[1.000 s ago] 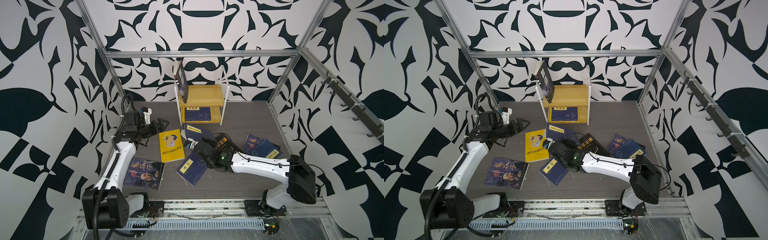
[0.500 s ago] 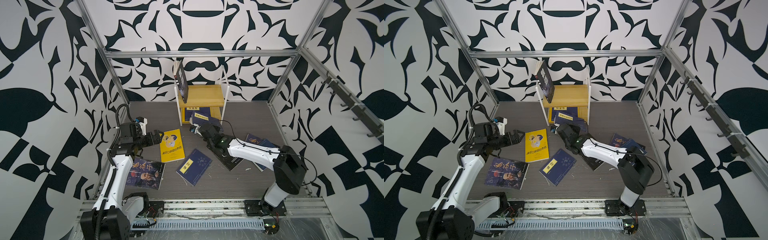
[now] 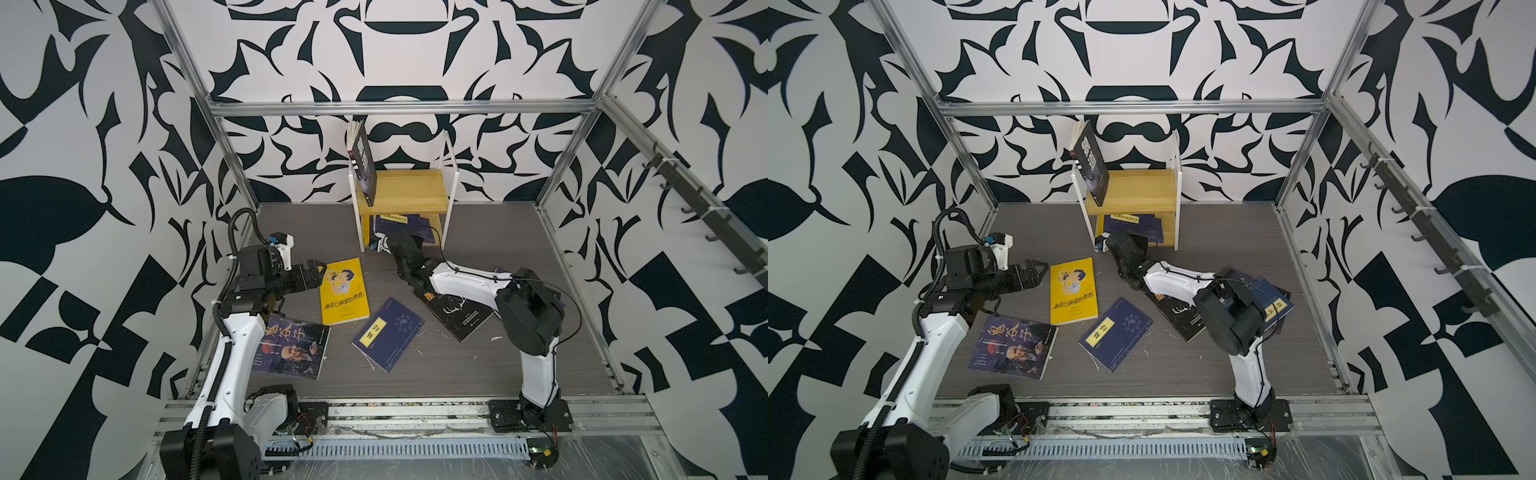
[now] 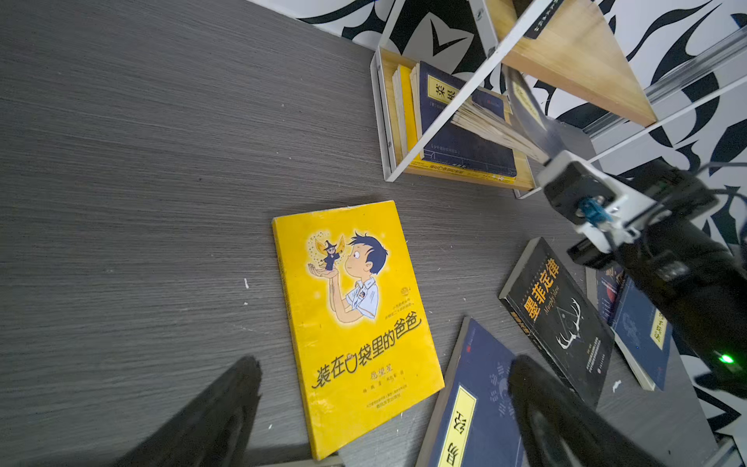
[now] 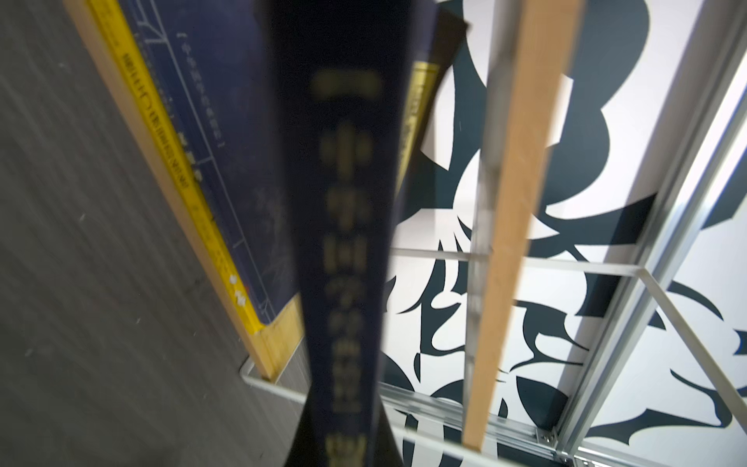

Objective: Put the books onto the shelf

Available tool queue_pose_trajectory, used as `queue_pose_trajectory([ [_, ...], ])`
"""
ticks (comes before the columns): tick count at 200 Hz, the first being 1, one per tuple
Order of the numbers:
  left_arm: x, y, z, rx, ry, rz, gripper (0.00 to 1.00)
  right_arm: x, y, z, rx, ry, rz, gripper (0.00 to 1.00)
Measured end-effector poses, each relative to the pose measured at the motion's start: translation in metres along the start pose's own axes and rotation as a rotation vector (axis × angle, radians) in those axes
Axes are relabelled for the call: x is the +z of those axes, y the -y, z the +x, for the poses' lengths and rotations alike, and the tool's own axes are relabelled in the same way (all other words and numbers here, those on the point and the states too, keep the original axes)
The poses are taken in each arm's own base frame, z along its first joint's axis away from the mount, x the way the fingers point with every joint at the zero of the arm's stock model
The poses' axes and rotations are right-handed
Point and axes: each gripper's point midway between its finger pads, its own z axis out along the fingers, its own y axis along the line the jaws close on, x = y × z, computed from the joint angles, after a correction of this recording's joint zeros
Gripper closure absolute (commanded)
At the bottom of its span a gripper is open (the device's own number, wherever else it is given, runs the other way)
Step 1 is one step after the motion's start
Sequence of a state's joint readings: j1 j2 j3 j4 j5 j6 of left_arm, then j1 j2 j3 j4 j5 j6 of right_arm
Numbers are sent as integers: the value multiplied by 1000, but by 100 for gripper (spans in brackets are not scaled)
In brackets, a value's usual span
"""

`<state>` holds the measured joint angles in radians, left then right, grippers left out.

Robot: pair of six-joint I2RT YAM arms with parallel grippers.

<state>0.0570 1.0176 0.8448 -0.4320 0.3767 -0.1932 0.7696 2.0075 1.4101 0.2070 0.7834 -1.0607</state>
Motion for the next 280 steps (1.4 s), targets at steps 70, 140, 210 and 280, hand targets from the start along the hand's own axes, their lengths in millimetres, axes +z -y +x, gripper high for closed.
queue_pose_trajectory([
  [70, 0, 0, 1, -3, -3, -1, 1, 32, -56, 1, -98, -15, -167, 100],
  [140, 0, 0, 1, -4, -5, 0, 1, 43, -29, -7, -23, 28, -270, 99],
  [210, 0, 0, 1, -3, -4, 0, 1, 55, -51, -15, -18, 61, -422, 73],
  [280, 0, 0, 1, -3, -4, -1, 1, 49, -71, -15, -45, 77, -518, 71],
])
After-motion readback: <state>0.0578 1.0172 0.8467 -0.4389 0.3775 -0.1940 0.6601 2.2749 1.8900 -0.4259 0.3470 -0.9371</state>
